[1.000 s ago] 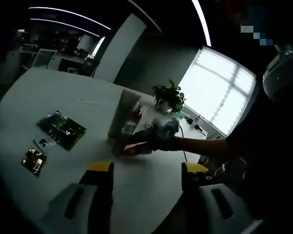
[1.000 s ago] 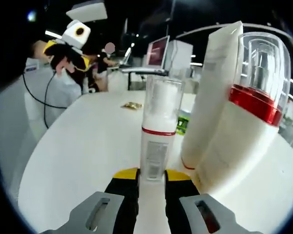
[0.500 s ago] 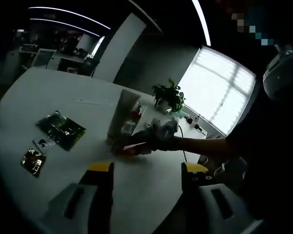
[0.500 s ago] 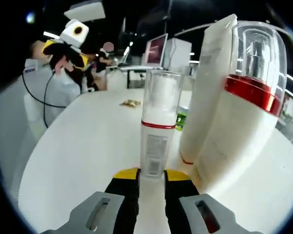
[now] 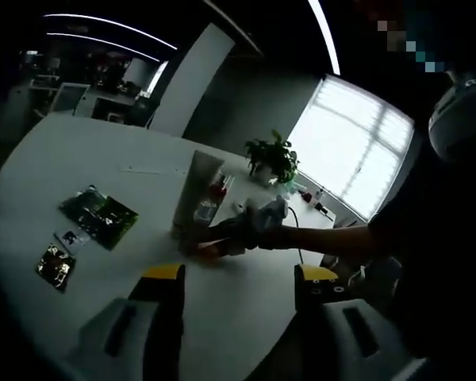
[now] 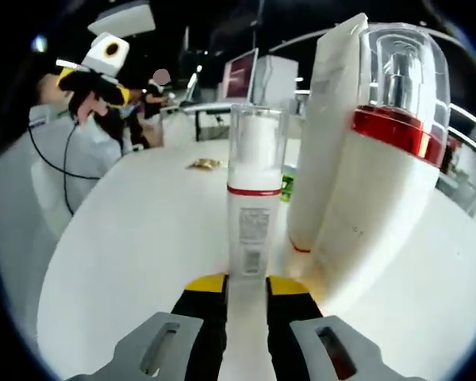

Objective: Arrange the skincare products in the storage area until every visible bottle or jar stands upright without overlapping.

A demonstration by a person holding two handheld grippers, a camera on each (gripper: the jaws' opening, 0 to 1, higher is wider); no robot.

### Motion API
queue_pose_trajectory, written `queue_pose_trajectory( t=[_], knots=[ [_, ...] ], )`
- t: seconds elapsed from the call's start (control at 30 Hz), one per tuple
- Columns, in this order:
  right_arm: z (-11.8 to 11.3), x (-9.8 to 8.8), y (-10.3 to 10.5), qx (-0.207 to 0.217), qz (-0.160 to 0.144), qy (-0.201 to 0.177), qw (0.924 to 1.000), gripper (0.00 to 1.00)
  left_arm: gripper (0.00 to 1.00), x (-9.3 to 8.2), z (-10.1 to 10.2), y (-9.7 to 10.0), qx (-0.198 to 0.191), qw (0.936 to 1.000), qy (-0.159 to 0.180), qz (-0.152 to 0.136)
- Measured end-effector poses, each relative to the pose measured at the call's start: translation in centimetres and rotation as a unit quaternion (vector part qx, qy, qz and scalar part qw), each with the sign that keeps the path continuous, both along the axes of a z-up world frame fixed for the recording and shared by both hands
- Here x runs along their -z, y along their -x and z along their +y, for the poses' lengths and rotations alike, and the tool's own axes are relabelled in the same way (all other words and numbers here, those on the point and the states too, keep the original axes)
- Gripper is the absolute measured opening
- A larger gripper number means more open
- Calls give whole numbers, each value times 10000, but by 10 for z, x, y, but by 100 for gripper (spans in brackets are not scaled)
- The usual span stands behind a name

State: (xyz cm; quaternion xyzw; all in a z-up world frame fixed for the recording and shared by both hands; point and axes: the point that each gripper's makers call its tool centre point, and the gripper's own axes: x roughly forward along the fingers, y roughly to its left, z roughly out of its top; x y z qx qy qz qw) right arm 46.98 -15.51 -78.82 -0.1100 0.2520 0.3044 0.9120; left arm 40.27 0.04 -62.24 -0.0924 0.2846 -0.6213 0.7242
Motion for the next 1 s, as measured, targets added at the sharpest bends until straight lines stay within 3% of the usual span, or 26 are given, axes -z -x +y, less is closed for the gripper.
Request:
queue_pose_trajectory(
  t=[0.33,0.53,0.93,1.0],
  knots=[
    [3,-14,31,553,200,-138,9982,15,50,-12,5,-2,37,9998,140,-99],
    [14,-35,51,858,311,-329,9953,27,55,0,17,0,277,9982,-321,-433],
    [19,-71,78,1305,400,-314,9901,44,55,-18,29,-2,154,9976,-334,-591],
    [18,-79,81,1398,306,-329,9892,47,55,-19,33,-3,137,9974,-343,-621]
  ],
)
